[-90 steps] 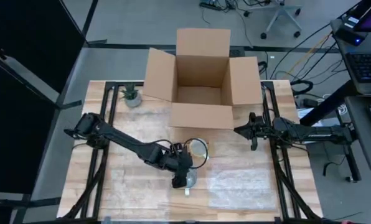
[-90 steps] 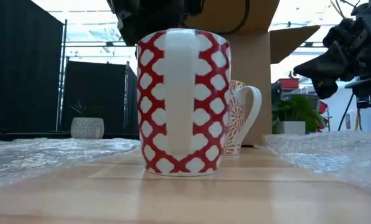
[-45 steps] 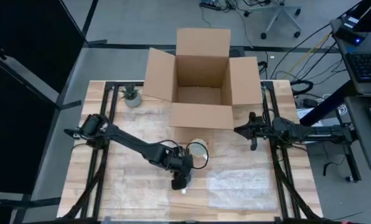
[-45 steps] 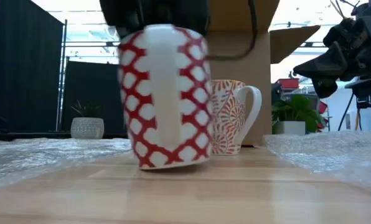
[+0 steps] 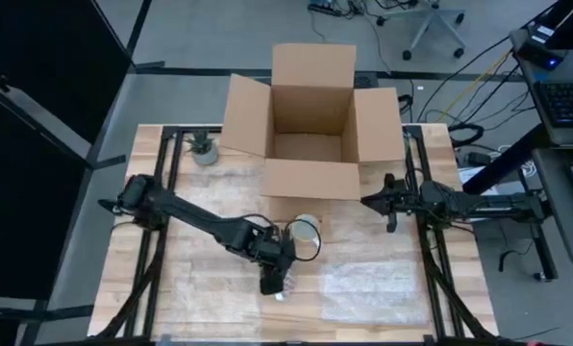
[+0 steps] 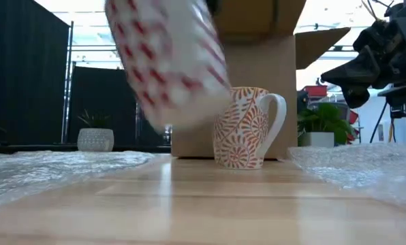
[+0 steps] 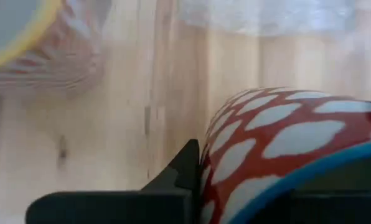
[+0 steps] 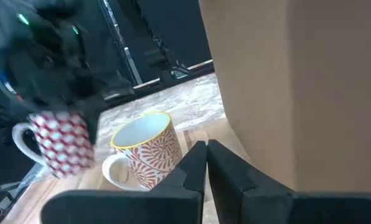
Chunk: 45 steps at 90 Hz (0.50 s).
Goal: Wrap mug
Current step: Wrap the red mug with the bubble wrap
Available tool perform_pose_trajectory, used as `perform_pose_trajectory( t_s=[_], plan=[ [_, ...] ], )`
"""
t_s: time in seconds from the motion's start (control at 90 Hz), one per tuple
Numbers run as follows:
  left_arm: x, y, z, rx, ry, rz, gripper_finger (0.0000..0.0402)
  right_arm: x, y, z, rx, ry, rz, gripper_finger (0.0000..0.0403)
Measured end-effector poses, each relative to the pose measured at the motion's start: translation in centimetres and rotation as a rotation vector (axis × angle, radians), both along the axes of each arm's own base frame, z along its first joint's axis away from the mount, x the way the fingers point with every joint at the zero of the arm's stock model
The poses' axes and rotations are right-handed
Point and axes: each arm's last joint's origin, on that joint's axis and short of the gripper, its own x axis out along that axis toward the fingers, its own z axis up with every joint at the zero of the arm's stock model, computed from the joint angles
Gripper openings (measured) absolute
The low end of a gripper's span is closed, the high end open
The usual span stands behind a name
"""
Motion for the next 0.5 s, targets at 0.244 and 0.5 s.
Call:
perform_pose_trajectory(
  t_s=[0.244, 0.5],
  plan=[
    [-6.3, 0.2, 2.6, 0.204, 0.169, 0.089, 0.0009, 0.0, 0.0, -0.1, 0.015, 0.007, -0.001, 0.0000],
    [-12.6, 2.5, -0.8, 0.177, 0.231, 0.217, 0.0009, 0.1, 0.0, -0.2, 0.009, 0.023, -0.001, 0.0000]
  ],
)
